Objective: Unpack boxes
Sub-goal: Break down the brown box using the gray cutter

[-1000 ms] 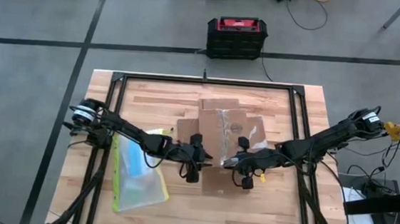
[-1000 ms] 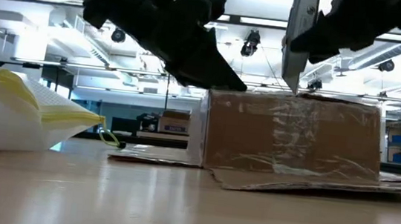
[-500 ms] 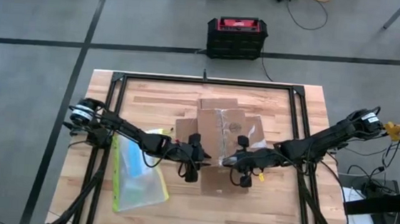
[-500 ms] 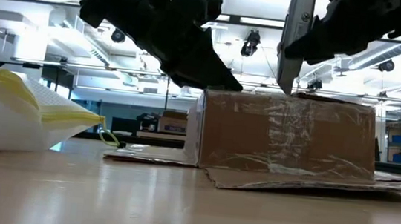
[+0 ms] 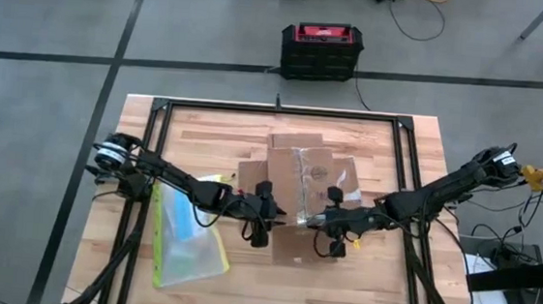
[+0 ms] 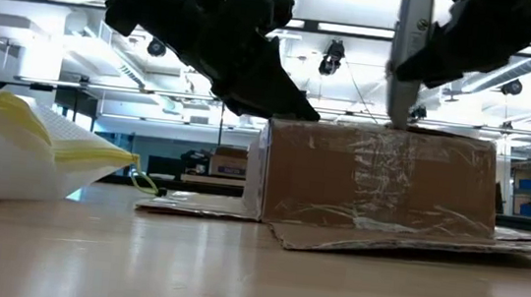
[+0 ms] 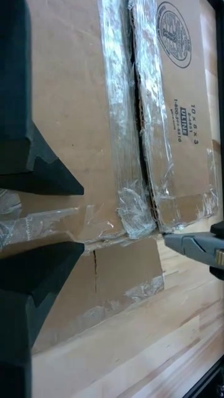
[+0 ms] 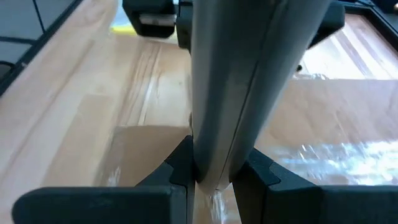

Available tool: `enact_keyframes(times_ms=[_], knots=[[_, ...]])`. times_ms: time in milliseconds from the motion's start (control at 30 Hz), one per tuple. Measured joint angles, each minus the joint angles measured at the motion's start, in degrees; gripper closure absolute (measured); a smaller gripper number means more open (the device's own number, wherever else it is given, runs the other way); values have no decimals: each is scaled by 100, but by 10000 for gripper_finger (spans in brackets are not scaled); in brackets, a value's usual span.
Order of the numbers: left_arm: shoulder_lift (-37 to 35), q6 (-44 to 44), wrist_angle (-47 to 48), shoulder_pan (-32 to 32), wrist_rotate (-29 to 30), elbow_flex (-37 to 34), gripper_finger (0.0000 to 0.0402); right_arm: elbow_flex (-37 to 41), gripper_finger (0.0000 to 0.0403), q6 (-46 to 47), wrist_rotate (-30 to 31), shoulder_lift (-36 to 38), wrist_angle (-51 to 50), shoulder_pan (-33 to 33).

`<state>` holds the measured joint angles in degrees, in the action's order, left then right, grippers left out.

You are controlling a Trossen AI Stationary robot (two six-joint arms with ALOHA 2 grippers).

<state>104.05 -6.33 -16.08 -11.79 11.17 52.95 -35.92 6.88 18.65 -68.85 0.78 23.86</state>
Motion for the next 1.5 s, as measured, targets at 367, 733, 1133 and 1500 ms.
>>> enact_keyframes(times_ms=[367, 733, 1133, 1500], knots=[[-615, 101, 492, -25, -4, -63, 283, -7, 348, 677, 511, 1140, -950, 625], [-2191, 1026, 949, 2151, -712, -48, 283, -9, 348, 1547, 229, 516, -910, 717], [-494, 1268, 832, 4377, -2871, -22, 283, -9, 348, 2208, 110, 129, -1715, 126], [-1108, 1377, 3123, 2563, -1818, -123, 283, -231, 348, 438, 537, 605, -2429, -2683]])
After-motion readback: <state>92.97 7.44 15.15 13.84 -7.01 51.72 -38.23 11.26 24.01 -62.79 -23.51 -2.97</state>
